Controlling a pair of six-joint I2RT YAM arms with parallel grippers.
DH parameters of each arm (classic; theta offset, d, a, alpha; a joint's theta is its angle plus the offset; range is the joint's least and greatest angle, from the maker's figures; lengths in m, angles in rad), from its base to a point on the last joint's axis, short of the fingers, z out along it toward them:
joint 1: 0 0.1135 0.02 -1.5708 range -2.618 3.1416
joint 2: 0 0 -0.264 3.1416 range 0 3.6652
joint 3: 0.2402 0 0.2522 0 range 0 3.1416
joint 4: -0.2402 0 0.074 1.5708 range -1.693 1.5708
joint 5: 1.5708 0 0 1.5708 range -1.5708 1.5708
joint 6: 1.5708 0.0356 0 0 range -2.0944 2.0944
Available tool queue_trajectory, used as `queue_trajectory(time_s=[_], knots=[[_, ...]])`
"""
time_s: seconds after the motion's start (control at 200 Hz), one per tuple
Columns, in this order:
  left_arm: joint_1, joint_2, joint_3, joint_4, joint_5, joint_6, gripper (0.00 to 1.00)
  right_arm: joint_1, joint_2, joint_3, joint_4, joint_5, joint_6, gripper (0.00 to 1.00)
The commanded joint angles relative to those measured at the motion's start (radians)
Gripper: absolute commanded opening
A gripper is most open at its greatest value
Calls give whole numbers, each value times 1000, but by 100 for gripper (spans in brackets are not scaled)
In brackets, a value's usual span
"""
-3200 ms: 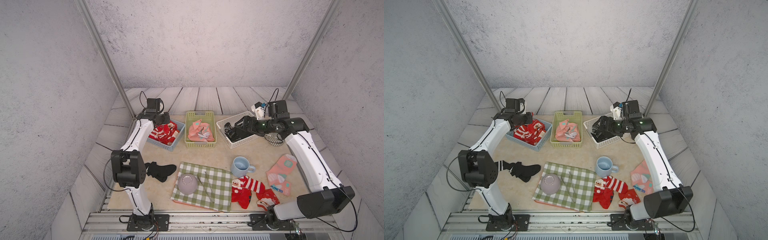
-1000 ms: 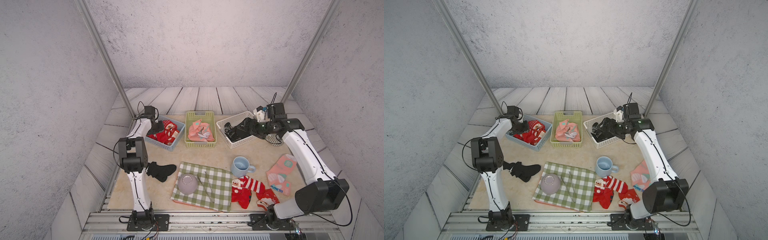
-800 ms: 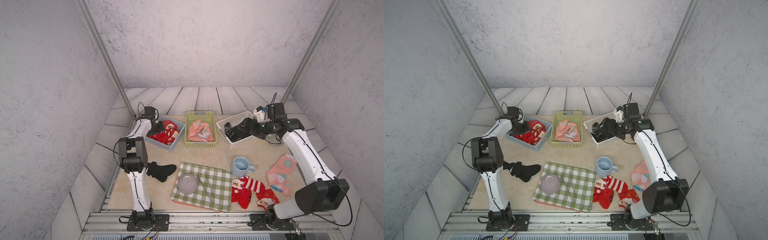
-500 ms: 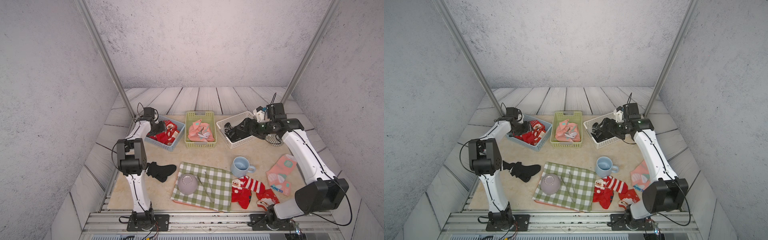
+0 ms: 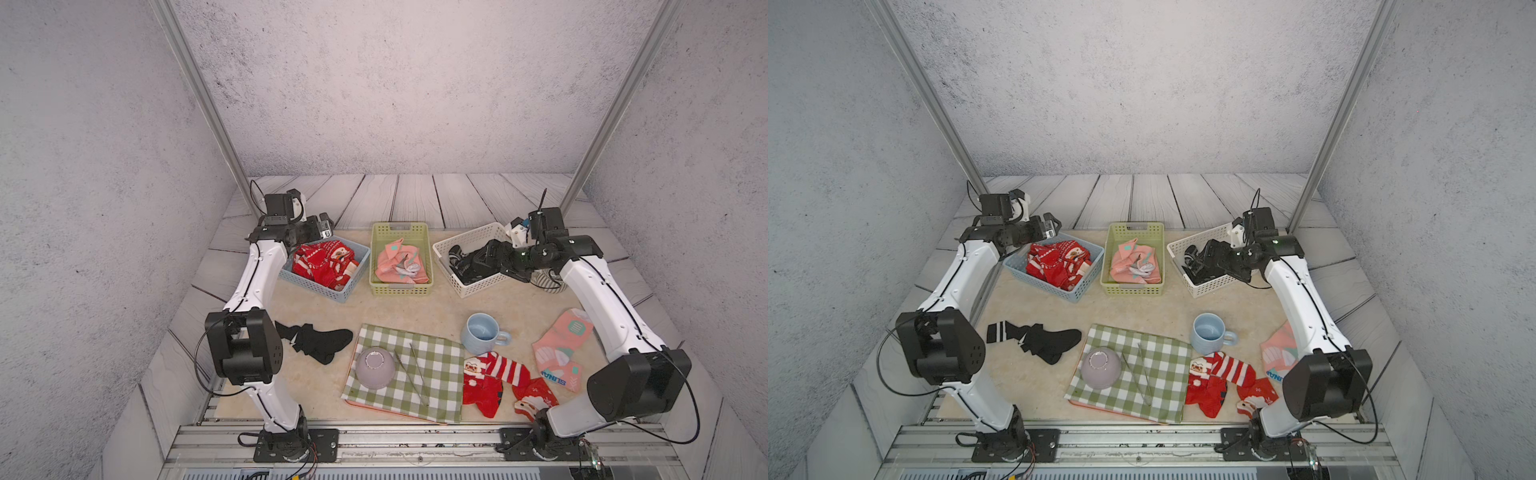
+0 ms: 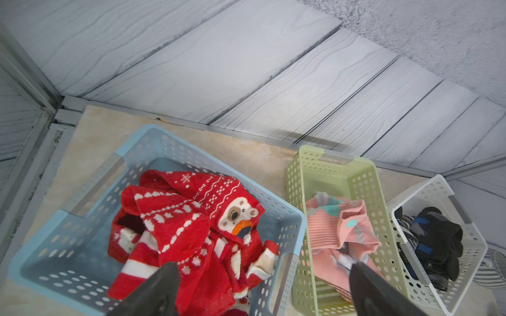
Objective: Sort the socks into the basket by color
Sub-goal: Place the sock in the bin, then pick up the sock from the center of the board.
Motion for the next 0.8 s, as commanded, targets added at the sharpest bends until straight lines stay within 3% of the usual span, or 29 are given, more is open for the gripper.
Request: queue_trajectory(time_s=[0.0,0.185,0.475,0.791], knots=[[-19,-71,-46,3,42,13,100,-5,-3,-18,-100,69,7,99],[-70,-172,-130,25,65,9,100,-14,-33,-99,-197,182,55,99],[-193,-225,-184,31,94,34,100,-141,-100,-278,-140,155,137,99],[-305,-261,-245,47,133,49,100,-237,-107,-388,-126,226,204,99]])
